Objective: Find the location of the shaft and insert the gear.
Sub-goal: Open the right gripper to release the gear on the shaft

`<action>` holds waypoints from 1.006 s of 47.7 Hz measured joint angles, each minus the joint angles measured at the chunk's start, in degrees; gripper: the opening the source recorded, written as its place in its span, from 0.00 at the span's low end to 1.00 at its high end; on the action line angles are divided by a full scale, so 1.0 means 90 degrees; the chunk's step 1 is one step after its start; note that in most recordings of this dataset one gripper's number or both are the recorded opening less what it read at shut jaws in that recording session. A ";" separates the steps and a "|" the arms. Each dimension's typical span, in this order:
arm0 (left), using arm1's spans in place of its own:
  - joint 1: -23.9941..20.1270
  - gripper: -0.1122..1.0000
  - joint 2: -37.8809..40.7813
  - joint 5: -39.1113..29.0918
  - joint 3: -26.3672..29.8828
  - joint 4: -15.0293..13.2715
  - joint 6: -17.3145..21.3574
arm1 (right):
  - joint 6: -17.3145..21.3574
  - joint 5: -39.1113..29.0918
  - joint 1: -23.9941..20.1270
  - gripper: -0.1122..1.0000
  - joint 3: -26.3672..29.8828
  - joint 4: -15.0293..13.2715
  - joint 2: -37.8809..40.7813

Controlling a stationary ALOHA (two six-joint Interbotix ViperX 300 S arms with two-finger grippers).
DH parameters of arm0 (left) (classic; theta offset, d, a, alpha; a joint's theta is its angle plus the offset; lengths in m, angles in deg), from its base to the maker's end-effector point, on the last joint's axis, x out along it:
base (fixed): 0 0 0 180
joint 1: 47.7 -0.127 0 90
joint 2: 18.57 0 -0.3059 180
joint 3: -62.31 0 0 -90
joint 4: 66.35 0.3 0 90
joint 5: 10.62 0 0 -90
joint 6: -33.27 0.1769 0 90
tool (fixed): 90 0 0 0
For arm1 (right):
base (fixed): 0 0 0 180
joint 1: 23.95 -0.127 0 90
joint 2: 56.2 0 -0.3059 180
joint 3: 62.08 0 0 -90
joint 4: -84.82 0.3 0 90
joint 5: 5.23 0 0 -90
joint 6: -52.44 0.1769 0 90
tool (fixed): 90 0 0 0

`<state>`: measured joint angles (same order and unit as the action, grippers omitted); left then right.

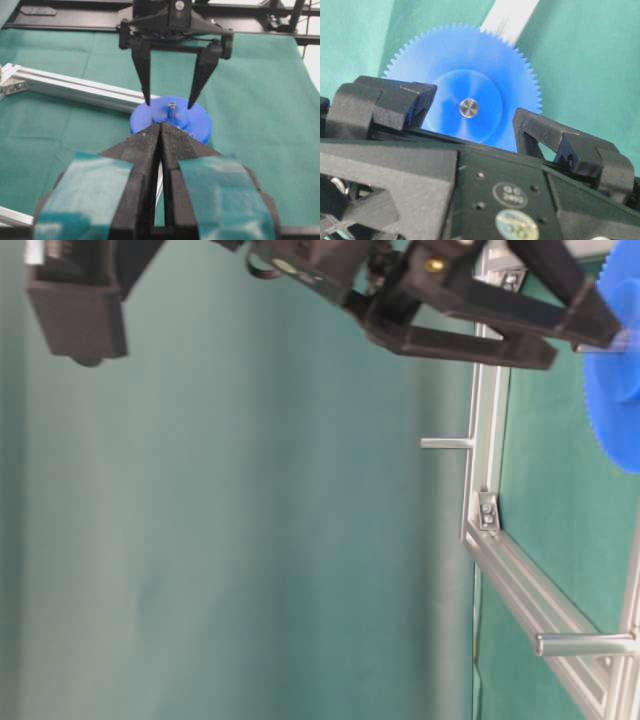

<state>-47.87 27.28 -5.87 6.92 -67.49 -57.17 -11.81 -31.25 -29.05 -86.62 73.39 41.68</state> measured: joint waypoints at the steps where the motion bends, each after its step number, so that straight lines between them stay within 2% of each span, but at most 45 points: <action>1: 0.0010 0.11 0.0000 0.0010 0.0000 0.0000 0.0000 | 0.0000 -0.0039 0.0000 0.82 0.0000 0.0000 -0.0010; 12: 0.0010 0.11 0.0000 -0.0010 0.0000 0.0000 0.0000 | 0.0000 -0.0400 0.0000 0.82 0.0049 -0.0010 -0.0205; 31: 0.0010 0.11 -0.0029 -0.0049 0.0000 0.0000 0.0000 | -0.0049 -0.0605 0.0000 0.82 0.0029 -0.0039 -0.0840; 48: 0.0010 0.11 -0.0107 -0.0107 0.0000 0.0000 0.0000 | -0.0049 -0.0596 0.0000 0.82 -0.0371 -0.0088 -0.1650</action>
<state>-47.79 26.31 -6.84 6.92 -67.49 -57.17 -12.25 -36.61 -29.05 -89.96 72.60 26.83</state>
